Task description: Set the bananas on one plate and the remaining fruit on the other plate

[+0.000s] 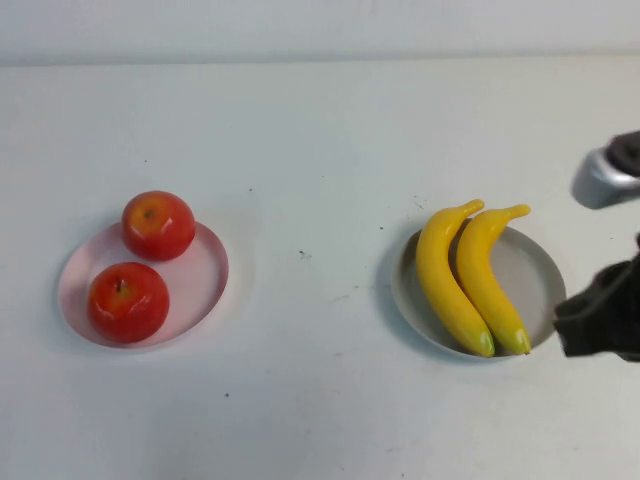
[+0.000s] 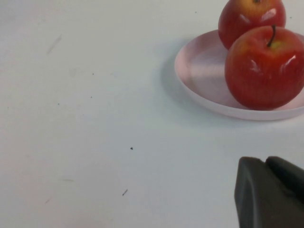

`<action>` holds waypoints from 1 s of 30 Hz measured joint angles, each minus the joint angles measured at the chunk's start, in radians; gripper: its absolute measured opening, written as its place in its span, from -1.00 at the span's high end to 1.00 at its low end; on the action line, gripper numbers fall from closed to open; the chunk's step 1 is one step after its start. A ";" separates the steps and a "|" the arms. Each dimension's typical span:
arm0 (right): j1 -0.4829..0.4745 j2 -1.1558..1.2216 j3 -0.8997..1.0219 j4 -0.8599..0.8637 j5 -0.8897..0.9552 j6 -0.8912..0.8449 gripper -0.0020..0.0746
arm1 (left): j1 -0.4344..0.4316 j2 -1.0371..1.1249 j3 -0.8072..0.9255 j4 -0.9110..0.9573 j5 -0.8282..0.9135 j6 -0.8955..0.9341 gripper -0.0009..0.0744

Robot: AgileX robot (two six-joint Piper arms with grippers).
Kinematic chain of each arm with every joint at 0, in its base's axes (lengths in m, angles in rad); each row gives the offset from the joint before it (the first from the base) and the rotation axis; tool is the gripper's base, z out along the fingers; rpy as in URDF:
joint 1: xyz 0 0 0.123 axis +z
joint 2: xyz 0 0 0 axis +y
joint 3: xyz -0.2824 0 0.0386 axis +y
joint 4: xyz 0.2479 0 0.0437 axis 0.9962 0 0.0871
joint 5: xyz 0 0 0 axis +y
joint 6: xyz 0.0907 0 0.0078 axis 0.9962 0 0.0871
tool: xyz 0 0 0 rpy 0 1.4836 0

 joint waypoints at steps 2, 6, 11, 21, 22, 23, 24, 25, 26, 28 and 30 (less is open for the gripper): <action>-0.012 -0.093 0.067 0.039 -0.004 -0.007 0.98 | 0.000 0.000 0.000 0.000 0.000 0.000 0.97; -0.013 -0.237 0.140 0.080 0.034 -0.013 0.99 | 0.000 0.000 0.000 0.000 0.000 0.000 0.97; -0.013 -0.336 0.150 0.078 0.149 -0.013 0.99 | 0.000 0.000 0.000 0.000 0.000 0.000 0.97; -0.053 -0.373 0.348 -0.103 -0.129 -0.015 0.99 | 0.002 0.000 0.000 0.000 0.000 0.000 0.97; -0.078 -0.392 0.405 -0.142 -0.215 -0.015 0.99 | 0.002 0.000 0.000 0.000 0.000 0.000 0.97; -0.112 -0.417 0.467 -0.179 -0.305 -0.015 0.99 | 0.002 0.000 0.000 0.000 0.000 0.000 0.97; -0.145 -0.445 0.520 -0.206 -0.396 -0.015 0.99 | 0.002 0.000 0.000 0.000 0.000 0.000 0.97; -0.192 -0.477 0.587 -0.241 -0.484 -0.015 0.99 | 0.002 0.000 0.000 0.000 0.000 0.000 0.97; -0.240 -0.511 0.653 -0.273 -0.560 -0.015 0.99 | 0.002 0.000 0.000 0.000 0.000 0.000 0.97; -0.317 -0.580 0.766 -0.312 -0.659 -0.015 0.99 | 0.002 0.000 0.000 0.000 0.000 0.000 0.97; -0.376 -0.657 0.841 -0.327 -0.723 -0.015 0.99 | 0.002 0.000 0.000 0.000 0.000 0.000 0.97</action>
